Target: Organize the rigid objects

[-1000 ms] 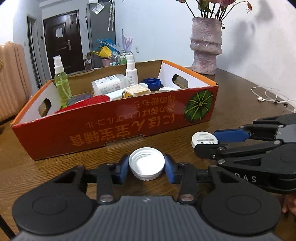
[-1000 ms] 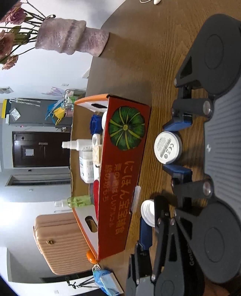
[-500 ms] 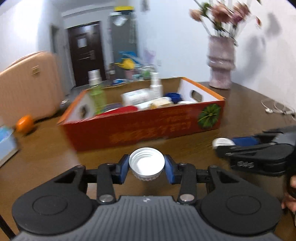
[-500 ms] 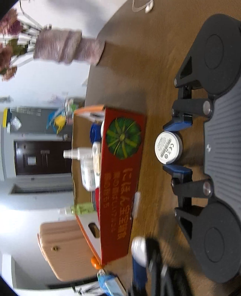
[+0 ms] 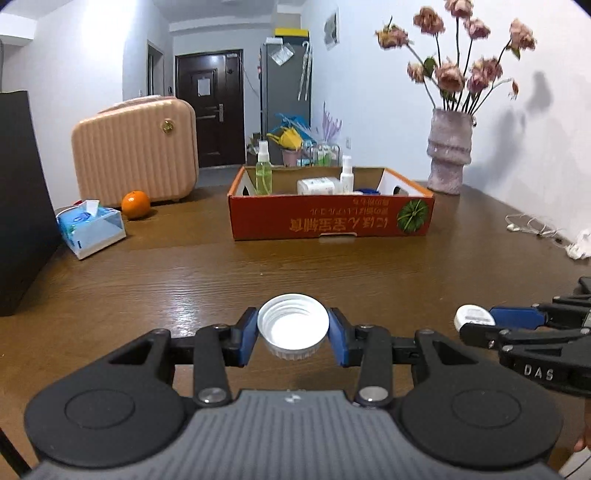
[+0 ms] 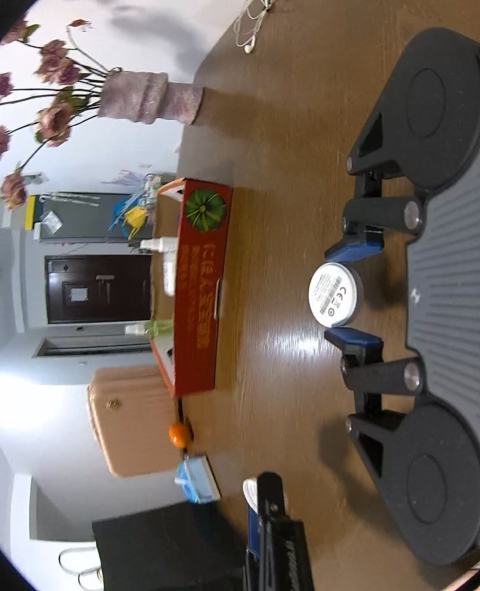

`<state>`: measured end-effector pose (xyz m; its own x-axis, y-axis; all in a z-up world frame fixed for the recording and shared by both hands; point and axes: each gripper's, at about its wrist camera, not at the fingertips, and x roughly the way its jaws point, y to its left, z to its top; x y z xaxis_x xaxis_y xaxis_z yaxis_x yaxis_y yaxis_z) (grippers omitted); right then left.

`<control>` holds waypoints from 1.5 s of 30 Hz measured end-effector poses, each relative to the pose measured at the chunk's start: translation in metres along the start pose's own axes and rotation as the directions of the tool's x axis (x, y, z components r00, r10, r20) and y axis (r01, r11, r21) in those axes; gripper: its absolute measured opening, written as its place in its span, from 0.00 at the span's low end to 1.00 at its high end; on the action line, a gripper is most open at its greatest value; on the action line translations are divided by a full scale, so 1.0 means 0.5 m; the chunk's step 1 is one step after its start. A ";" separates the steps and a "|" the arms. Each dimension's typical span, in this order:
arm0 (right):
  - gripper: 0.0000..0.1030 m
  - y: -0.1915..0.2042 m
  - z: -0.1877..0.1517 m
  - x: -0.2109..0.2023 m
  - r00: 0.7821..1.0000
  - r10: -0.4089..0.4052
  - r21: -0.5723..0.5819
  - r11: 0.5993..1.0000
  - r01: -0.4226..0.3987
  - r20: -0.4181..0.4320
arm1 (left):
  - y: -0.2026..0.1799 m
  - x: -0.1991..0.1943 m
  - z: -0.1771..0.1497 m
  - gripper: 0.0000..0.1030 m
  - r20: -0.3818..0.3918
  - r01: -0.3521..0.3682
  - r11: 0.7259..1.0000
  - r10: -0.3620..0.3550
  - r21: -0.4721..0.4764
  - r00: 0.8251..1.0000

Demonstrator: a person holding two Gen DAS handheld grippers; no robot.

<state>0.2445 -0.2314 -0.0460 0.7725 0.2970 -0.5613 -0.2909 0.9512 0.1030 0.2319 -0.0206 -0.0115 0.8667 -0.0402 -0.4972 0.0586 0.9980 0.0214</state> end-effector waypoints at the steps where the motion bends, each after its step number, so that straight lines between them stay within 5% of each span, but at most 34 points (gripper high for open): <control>1: 0.37 0.006 -0.001 -0.010 1.000 0.001 -0.006 1.000 -0.001 0.005 | 0.001 -0.014 -0.003 0.40 0.010 0.003 1.000 -0.003 -0.008 1.000; 11: 0.37 0.026 -0.006 -0.034 1.000 -0.013 -0.004 1.000 0.013 0.014 | 0.000 -0.044 -0.014 0.40 0.019 0.048 0.999 -0.048 -0.002 0.999; 17: 0.37 -0.013 0.063 0.017 0.998 -0.032 0.006 0.999 0.031 0.047 | 0.008 0.018 0.051 0.39 0.034 0.083 0.995 -0.085 0.050 0.996; 25: 0.37 -0.118 0.287 0.154 0.994 0.019 -0.012 1.000 -0.018 0.106 | 0.043 0.216 0.273 0.39 0.018 0.236 0.970 -0.238 0.052 0.971; 30: 0.37 -0.199 0.398 0.314 0.998 0.033 -0.021 0.999 -0.034 -0.056 | 0.030 0.402 0.354 0.40 -0.120 0.314 0.948 -0.306 0.055 0.944; 33: 0.37 -0.221 0.418 0.373 0.994 -0.015 -0.062 0.998 0.009 -0.107 | 0.028 0.500 0.374 0.40 -0.187 0.293 0.954 -0.278 0.057 0.942; 37: 0.37 -0.245 0.418 0.423 0.989 -0.014 -0.069 0.998 0.004 -0.147 | 0.026 0.589 0.374 0.40 -0.264 0.349 0.937 -0.330 0.028 0.906; 45: 0.37 -0.233 0.405 0.446 0.989 -0.001 -0.113 0.993 -0.016 -0.150 | 0.034 0.629 0.355 0.49 -0.289 0.364 0.932 -0.347 0.003 0.892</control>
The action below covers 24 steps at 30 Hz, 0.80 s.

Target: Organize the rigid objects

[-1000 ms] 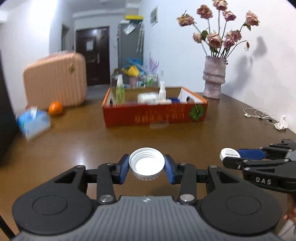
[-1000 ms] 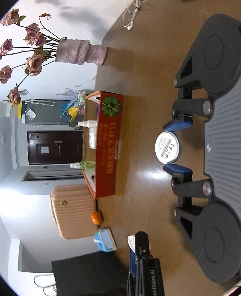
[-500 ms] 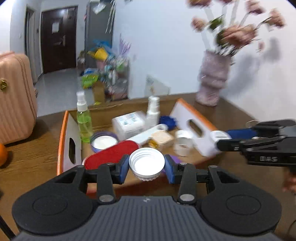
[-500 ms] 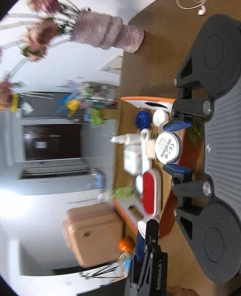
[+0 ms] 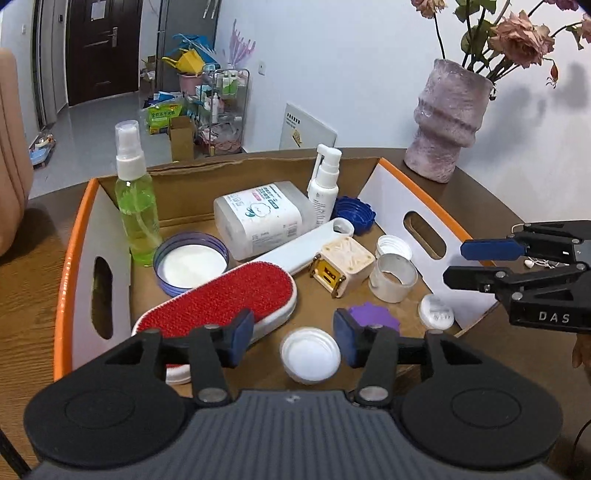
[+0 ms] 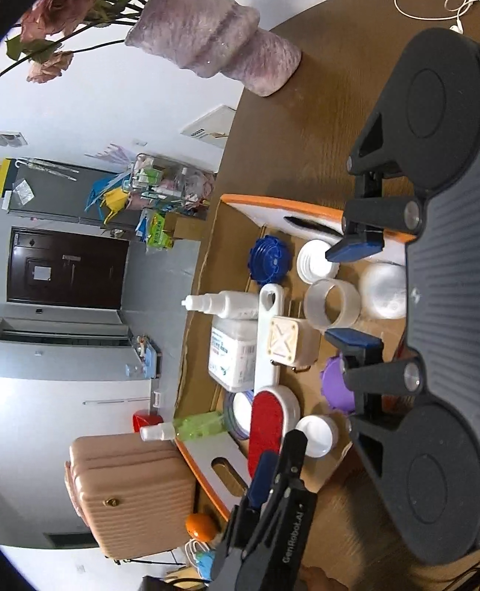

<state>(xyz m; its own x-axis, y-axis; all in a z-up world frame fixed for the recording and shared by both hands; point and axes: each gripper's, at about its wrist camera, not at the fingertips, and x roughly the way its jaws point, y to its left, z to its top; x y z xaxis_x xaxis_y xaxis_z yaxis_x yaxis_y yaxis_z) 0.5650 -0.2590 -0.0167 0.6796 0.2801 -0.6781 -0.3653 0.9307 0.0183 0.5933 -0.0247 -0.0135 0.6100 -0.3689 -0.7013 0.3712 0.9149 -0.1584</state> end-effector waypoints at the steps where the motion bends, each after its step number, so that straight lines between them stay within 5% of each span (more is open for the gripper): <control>1: 0.37 -0.001 0.003 -0.003 1.000 0.002 0.004 1.000 -0.002 0.009 | 0.001 -0.003 0.000 0.49 0.001 0.002 1.000 -0.002 0.000 1.000; 10: 0.38 -0.006 0.052 -0.099 0.996 -0.020 0.025 1.000 0.018 0.082 | 0.000 -0.110 0.032 0.56 0.079 -0.082 0.996 0.083 -0.020 0.993; 14: 0.38 0.008 0.059 -0.157 0.996 -0.002 0.046 0.999 -0.002 0.093 | -0.025 -0.188 0.019 0.71 0.131 -0.133 0.991 0.134 -0.014 0.982; 16: 0.41 0.023 0.052 -0.194 0.994 -0.005 0.054 0.999 -0.001 0.107 | -0.038 -0.229 0.005 0.76 0.169 -0.168 0.986 0.169 -0.023 0.971; 18: 0.56 0.045 0.036 -0.239 0.988 -0.041 0.043 0.998 0.035 0.148 | -0.055 -0.272 -0.023 0.82 0.221 -0.204 0.978 0.208 -0.043 0.953; 24: 0.72 0.113 -0.063 -0.377 0.951 -0.064 0.074 0.996 0.043 0.303 | -0.111 -0.394 -0.151 0.93 0.365 -0.274 0.957 0.291 -0.098 0.885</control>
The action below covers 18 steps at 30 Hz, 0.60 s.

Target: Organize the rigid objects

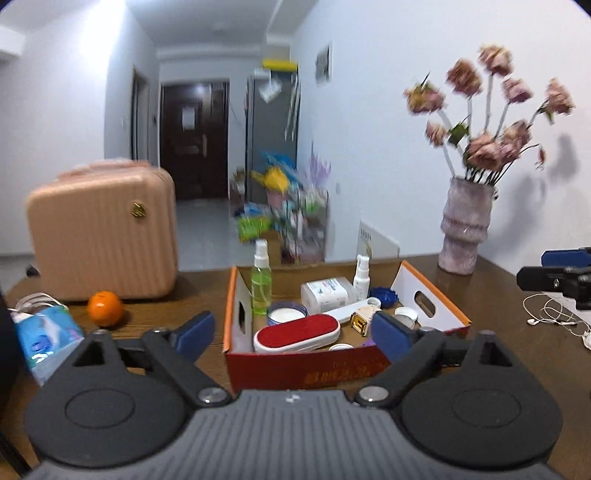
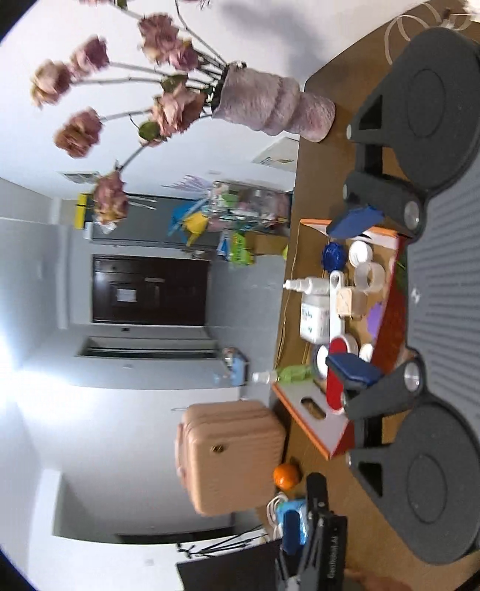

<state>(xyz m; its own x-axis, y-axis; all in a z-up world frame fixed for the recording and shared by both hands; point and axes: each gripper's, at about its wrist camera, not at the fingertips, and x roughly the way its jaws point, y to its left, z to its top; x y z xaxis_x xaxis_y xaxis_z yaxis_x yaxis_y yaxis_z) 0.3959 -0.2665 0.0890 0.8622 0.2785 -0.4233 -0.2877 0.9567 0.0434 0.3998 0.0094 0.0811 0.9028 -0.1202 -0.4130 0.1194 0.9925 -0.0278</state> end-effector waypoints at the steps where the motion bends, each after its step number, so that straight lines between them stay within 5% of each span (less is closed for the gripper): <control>1: 0.75 0.009 -0.016 -0.022 0.999 -0.010 0.011 1.000 0.009 0.030 | -0.002 -0.026 -0.015 0.94 0.029 -0.006 1.000 0.006 0.005 1.000; 3: 0.84 0.034 -0.052 -0.060 0.996 -0.033 0.019 0.999 0.031 0.087 | -0.006 -0.080 -0.052 0.95 0.075 -0.018 1.000 0.017 0.006 0.997; 10: 0.85 0.115 -0.161 -0.176 0.992 -0.046 0.035 0.998 0.042 0.117 | -0.012 -0.226 -0.170 0.99 0.125 -0.059 0.998 0.061 -0.020 0.990; 18: 0.89 0.183 -0.241 -0.312 0.984 -0.043 0.059 0.998 0.033 0.175 | -0.023 -0.370 -0.232 1.00 0.135 -0.084 0.996 0.087 -0.030 0.987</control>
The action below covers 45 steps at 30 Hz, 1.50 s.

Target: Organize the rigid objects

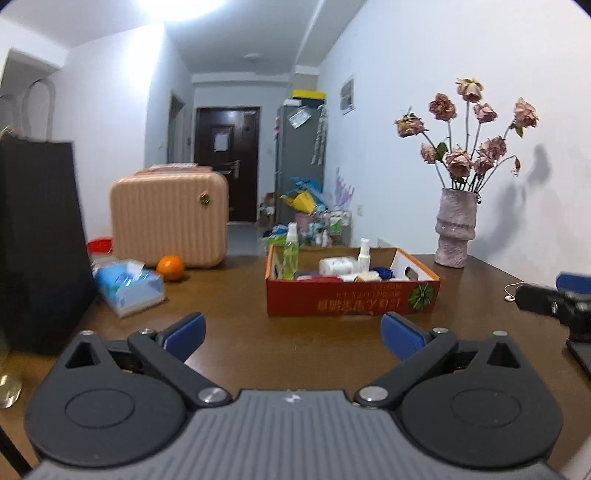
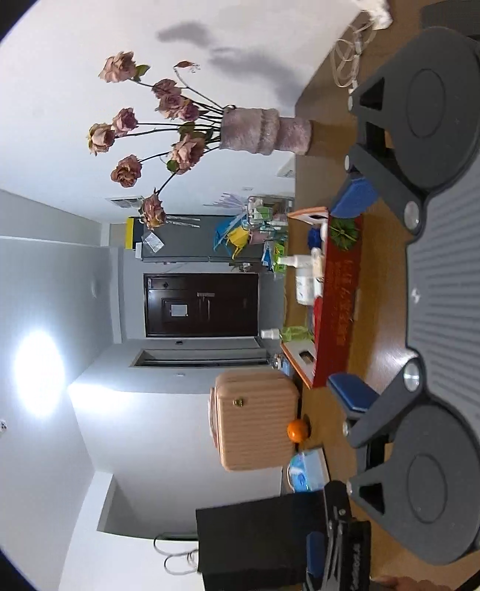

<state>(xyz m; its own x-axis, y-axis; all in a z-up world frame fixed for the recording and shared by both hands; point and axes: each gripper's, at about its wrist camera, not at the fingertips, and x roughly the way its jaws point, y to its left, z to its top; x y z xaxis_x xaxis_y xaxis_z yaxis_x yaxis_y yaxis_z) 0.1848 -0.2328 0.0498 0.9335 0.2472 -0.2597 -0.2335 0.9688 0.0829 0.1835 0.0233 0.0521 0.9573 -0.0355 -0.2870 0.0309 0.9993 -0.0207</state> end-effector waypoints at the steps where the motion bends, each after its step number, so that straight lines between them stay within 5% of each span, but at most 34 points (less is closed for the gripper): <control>1: 0.89 0.005 -0.009 -0.018 1.000 0.005 0.004 1.000 -0.005 0.000 | -0.002 -0.017 -0.006 1.00 -0.010 -0.011 1.000 0.011 -0.013 1.000; 4: 0.90 0.020 -0.039 -0.081 1.000 0.021 0.009 1.000 -0.021 -0.014 | -0.006 -0.077 -0.033 1.00 -0.020 -0.014 0.998 0.013 -0.057 1.000; 9: 1.00 0.038 -0.082 -0.185 0.998 0.051 0.012 0.999 -0.050 -0.035 | -0.026 -0.189 -0.079 1.00 0.005 0.016 1.000 -0.016 -0.003 1.000; 16: 1.00 0.082 -0.159 -0.283 0.997 0.041 0.093 0.995 -0.035 -0.060 | -0.059 -0.319 -0.160 1.00 0.056 -0.085 0.995 0.082 0.054 0.995; 45: 1.00 0.102 -0.149 -0.280 0.996 0.066 0.038 0.997 -0.063 -0.056 | -0.064 -0.318 -0.173 1.00 0.034 -0.070 0.996 0.068 0.060 0.997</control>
<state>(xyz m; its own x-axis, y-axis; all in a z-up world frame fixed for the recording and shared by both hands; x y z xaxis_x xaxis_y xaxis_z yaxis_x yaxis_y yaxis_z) 0.0222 -0.2166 0.0187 0.8994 0.3107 -0.3076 -0.2818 0.9499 0.1355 0.0056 -0.0041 0.0158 0.9663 0.0327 -0.2554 -0.0187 0.9982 0.0573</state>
